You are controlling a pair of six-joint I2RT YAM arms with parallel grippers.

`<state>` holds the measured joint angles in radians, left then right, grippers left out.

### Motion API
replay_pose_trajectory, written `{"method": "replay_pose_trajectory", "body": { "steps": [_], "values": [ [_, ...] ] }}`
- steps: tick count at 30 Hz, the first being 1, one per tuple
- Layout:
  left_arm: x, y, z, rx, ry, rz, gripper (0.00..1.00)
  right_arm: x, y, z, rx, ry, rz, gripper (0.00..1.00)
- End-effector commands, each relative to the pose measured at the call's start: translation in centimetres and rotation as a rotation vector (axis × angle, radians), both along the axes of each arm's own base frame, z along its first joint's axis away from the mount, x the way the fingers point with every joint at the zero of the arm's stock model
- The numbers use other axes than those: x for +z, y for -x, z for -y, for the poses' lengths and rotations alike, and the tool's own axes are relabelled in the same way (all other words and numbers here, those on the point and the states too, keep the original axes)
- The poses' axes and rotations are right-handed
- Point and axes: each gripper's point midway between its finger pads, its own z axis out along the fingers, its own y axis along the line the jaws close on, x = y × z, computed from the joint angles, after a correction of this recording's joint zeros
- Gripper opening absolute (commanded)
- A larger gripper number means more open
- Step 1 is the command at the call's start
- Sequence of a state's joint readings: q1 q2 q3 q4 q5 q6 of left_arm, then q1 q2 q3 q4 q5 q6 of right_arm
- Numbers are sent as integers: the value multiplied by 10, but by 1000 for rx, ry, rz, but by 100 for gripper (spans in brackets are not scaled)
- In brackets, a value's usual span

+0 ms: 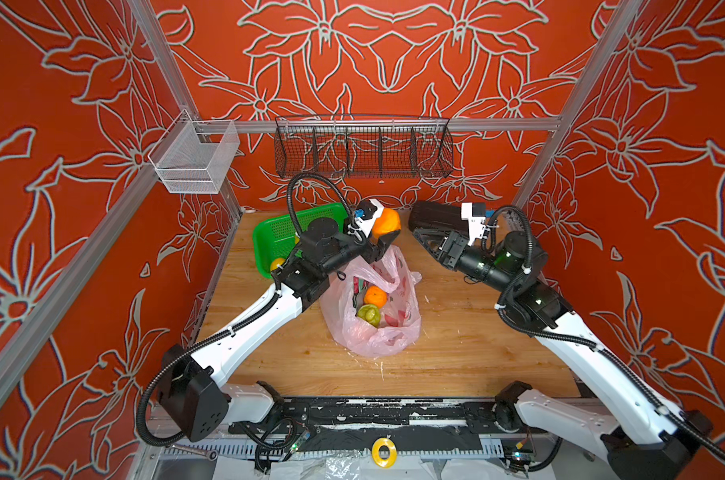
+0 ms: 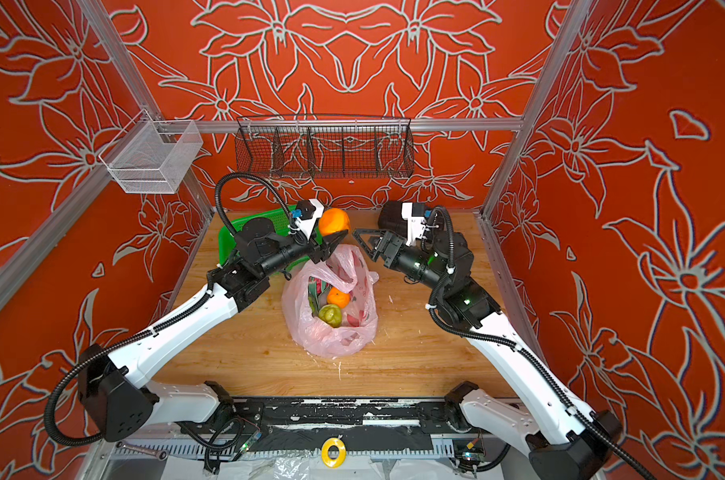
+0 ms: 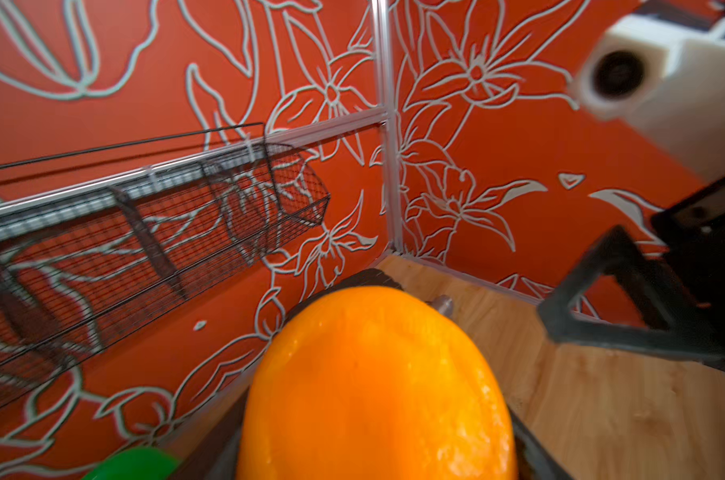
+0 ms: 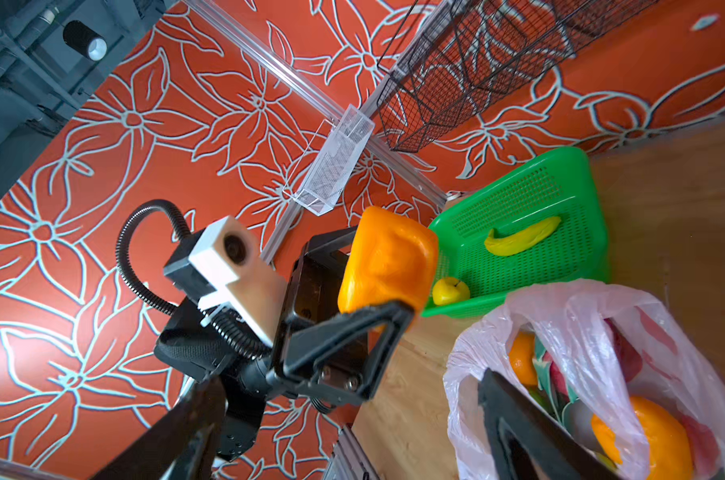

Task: Untie the knot of the plastic bag and take out the fruit
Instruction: 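Carry the orange with the left gripper and lower it into the green basket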

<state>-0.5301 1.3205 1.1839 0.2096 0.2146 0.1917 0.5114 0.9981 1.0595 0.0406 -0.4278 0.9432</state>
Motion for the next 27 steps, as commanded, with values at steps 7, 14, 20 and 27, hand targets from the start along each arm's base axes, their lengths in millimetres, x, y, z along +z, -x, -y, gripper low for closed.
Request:
{"method": "replay_pose_trajectory", "body": {
  "steps": [7, 14, 20, 27],
  "values": [
    [-14, -35, -108, 331, 50, -137, 54, -22, -8, 8, -63, 71, 0, 97],
    [-63, -61, -165, 502, 73, -364, 55, -32, -9, 8, -66, 84, -21, 97],
    [-112, -77, -195, 610, 44, -572, 55, -37, -7, 10, -69, 98, -28, 97],
    [-173, -89, -218, 715, -31, -824, 56, -42, -5, 16, -93, 116, -32, 96]
  ]
}}
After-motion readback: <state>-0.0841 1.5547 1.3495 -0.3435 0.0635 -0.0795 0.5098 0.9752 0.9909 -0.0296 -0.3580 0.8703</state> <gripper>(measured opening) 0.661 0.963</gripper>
